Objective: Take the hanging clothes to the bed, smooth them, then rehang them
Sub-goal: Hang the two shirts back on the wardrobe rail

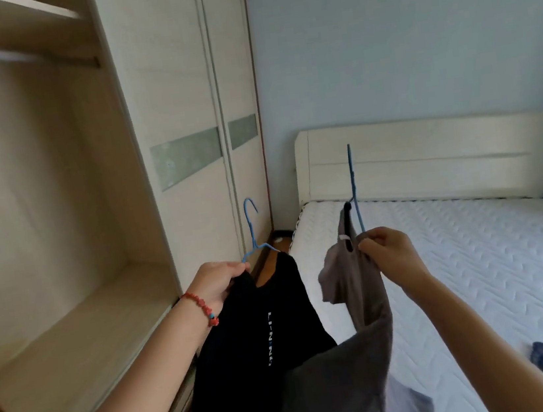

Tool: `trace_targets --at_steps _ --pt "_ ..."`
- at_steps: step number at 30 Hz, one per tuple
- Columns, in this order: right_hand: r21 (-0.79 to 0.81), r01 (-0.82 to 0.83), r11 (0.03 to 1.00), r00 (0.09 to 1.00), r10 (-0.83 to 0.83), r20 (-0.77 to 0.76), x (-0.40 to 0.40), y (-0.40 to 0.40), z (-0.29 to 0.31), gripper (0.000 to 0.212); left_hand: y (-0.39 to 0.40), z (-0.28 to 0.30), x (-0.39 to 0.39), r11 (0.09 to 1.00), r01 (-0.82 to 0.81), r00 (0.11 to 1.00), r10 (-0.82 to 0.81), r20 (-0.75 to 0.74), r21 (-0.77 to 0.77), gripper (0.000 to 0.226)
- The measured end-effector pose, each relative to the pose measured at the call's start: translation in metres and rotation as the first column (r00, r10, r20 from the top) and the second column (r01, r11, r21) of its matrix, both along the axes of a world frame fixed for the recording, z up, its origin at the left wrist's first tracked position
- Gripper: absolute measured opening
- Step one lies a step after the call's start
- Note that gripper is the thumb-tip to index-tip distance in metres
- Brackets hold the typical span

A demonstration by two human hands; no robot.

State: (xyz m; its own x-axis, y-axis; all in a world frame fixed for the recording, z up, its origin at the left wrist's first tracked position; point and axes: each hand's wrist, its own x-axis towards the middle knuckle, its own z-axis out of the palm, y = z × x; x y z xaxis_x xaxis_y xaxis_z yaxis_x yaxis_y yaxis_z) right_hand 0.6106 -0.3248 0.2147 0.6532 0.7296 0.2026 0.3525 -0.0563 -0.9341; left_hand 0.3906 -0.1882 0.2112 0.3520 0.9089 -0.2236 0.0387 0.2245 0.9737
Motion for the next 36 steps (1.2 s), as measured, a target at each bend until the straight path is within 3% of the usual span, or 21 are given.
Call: trace_targets --at_steps 2,5,9,16,24,31,36 --pt "0.016 -0.069 0.998 0.998 0.069 0.001 -0.007 -0.002 0.005 0.013 -0.009 0.008 -0.006 0.996 -0.074 0.995 0.070 0.077 0.054 0.021" --pt "0.031 -0.161 0.986 0.987 0.161 0.005 -0.011 -0.001 0.006 0.016 -0.019 0.016 -0.013 0.958 -0.191 0.981 0.179 0.074 0.215 0.014" --pt "0.050 -0.291 0.955 0.956 0.292 -0.014 -0.019 0.010 0.012 0.018 -0.027 0.025 -0.027 0.860 -0.319 0.945 0.320 0.066 0.398 0.015" --pt "0.104 -0.409 0.907 0.913 0.406 0.049 -0.052 0.050 0.030 0.011 -0.022 0.060 -0.084 0.689 -0.457 0.873 0.468 0.136 0.563 0.018" --pt "0.139 -0.445 0.885 0.895 0.434 0.105 -0.116 0.116 0.055 0.012 0.043 0.084 -0.146 0.586 -0.498 0.852 0.469 0.234 0.639 0.010" --pt "0.247 -0.373 0.895 0.928 0.353 0.123 -0.196 0.184 0.070 0.018 0.126 0.091 -0.214 0.604 -0.449 0.885 0.404 0.232 0.659 0.022" --pt "0.313 -0.319 0.894 0.948 0.300 0.110 -0.243 0.223 0.074 0.025 0.175 0.103 -0.252 0.604 -0.412 0.900 0.385 0.203 0.683 0.014"
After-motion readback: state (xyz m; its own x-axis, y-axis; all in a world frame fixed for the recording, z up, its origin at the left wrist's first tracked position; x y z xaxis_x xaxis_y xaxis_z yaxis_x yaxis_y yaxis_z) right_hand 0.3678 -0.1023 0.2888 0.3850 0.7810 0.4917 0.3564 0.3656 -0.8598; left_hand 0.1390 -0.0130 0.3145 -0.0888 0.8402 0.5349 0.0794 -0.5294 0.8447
